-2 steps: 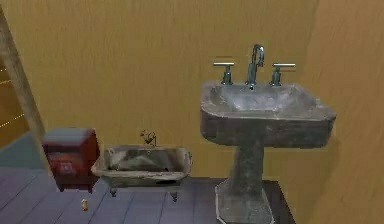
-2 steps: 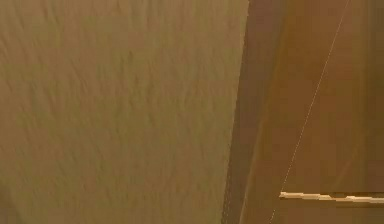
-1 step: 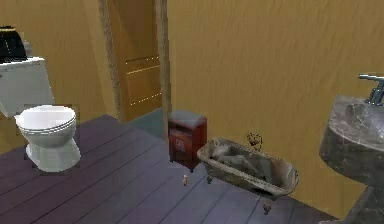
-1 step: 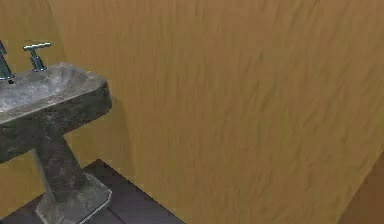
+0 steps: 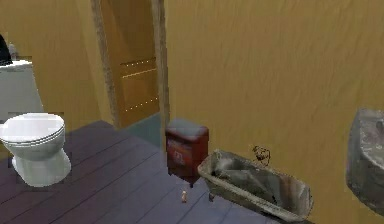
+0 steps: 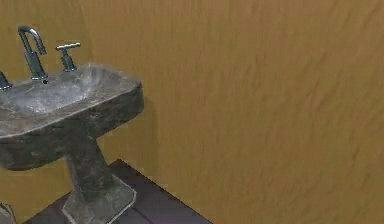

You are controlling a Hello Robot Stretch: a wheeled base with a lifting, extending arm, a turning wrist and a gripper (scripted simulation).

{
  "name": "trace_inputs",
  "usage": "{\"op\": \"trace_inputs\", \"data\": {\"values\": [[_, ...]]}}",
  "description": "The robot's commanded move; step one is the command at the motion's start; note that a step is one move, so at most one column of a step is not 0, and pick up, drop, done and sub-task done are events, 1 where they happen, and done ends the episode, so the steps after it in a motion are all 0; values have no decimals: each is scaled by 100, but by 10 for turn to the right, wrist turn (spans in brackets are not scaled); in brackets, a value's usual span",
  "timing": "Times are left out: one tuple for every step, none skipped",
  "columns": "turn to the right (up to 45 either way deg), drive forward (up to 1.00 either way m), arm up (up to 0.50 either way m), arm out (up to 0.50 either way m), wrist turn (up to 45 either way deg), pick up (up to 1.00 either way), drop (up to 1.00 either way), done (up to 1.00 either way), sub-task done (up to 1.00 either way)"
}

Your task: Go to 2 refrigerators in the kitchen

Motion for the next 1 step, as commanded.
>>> {"op": "trace_inputs", "data": {"values": [[-450, 0, 0, 0, 0, 0, 0, 0, 0]]}}
